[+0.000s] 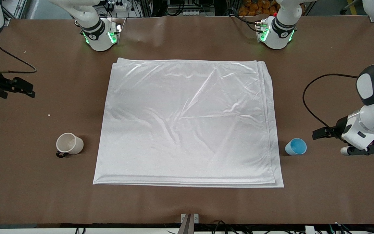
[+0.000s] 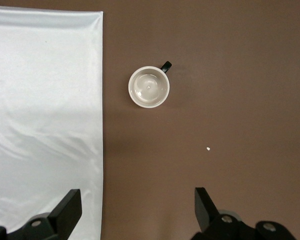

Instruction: Place blue cup into white mug on cloth

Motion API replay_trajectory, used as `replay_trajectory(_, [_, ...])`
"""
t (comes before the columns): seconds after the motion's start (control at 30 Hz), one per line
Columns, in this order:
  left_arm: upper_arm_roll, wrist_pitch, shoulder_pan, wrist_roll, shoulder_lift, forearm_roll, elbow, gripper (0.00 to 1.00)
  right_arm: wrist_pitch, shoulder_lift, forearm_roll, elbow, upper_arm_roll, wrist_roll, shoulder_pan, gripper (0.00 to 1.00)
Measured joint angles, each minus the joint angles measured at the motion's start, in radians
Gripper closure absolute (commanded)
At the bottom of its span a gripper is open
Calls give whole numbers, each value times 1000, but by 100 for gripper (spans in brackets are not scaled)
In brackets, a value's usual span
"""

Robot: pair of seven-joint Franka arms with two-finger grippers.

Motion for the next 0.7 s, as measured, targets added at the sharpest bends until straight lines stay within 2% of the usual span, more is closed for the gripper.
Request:
replay_trajectory(0.43, [0,132,1,0,173,15,-1,0,213,189,2,8,-9,8,-58,0])
replay_trajectory(0.7, [1,165,5,0,223,15,-1,0,254,299,3,67,-8,150,-63,0])
